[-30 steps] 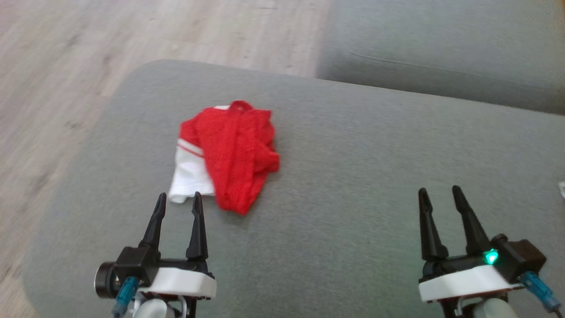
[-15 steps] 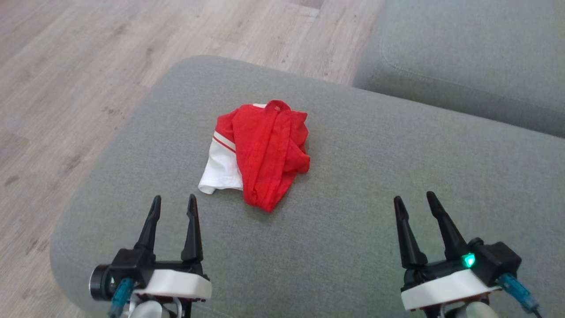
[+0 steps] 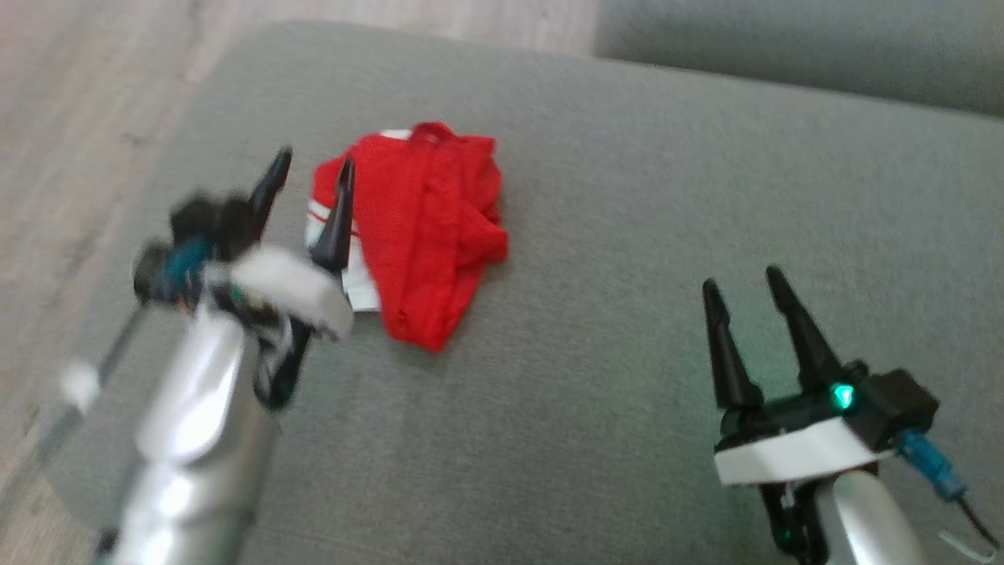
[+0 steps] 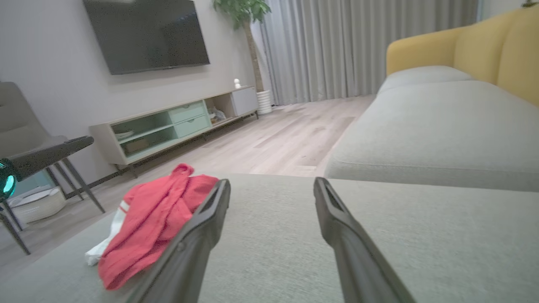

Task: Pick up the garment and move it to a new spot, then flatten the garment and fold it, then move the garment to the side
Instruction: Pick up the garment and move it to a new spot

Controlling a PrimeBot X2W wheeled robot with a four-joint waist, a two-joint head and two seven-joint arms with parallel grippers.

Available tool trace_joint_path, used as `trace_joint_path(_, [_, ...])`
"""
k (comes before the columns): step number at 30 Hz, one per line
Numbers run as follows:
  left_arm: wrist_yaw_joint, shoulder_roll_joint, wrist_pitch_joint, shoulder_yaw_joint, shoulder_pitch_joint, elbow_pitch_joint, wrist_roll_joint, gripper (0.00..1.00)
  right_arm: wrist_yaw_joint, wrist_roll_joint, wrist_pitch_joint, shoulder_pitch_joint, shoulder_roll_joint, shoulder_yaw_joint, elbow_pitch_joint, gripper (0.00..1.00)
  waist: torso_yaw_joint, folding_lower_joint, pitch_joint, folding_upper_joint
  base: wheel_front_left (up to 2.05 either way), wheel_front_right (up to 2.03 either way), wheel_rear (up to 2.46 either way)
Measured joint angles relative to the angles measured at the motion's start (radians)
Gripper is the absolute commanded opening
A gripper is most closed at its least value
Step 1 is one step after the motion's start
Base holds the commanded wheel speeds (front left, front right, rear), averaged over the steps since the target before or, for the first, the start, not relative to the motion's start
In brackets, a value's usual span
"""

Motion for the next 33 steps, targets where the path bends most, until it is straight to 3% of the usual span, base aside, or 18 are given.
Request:
trace_joint_path(3, [-0.001,0.04,0.088,-0.062,-0.111,0.064,-0.044,1.0,0.0,-0.008,0.0,-0.026,-0.001,-0.016,-0.001,1.0,-0.032,0.0,0.043,0.0,0.0,0.0,0.0])
trace_joint_path(6, [-0.001,0.092,0.165,-0.188,-0.181,0.102,-0.115,1.0,0.0,-0.008,0.0,-0.042,-0.001,-0.017,0.0,1.0,-0.067,0.0001,0.082,0.0,0.0,0.0,0.0])
trace_joint_path(9, [-0.009,0.153,0.177,-0.294,-0.233,0.124,-0.142,1.0,0.0,-0.009,0.0,-0.056,-0.001,-0.02,-0.001,1.0,-0.098,0.0,0.116,0.0,0.0,0.0,0.0])
trace_joint_path(12, [-0.009,0.191,0.182,-0.337,-0.282,0.175,-0.189,1.0,0.0,-0.017,0.0,-0.065,-0.001,-0.029,0.0,1.0,-0.123,0.0,0.149,0.0,0.0,0.0,0.0])
trace_joint_path(24, [-0.009,0.21,0.14,-0.461,-0.398,0.328,-0.304,1.0,0.0,-0.019,0.0,-0.097,-0.001,-0.039,0.004,1.0,-0.182,-0.0002,0.208,0.0,0.0,0.0,0.0])
trace_joint_path(25, [-0.009,0.21,0.14,-0.472,-0.402,0.336,-0.315,0.86,0.0,-0.019,0.0,-0.097,-0.001,-0.039,0.004,1.0,-0.184,-0.0003,0.208,0.0,0.0,0.0,0.0])
trace_joint_path(26, [-0.009,0.21,0.138,-0.484,-0.404,0.342,-0.326,0.0,0.0,-0.019,0.0,-0.097,-0.001,-0.039,0.004,1.0,-0.185,-0.0002,0.207,0.0,0.0,0.0,0.0])
trace_joint_path(33, [-0.009,0.212,0.051,-0.514,-0.414,0.376,-0.373,0.0,0.0,-0.019,0.0,-0.097,-0.001,-0.041,0.016,1.0,-0.186,-0.0003,0.185,0.0,0.0,0.0,0.0])
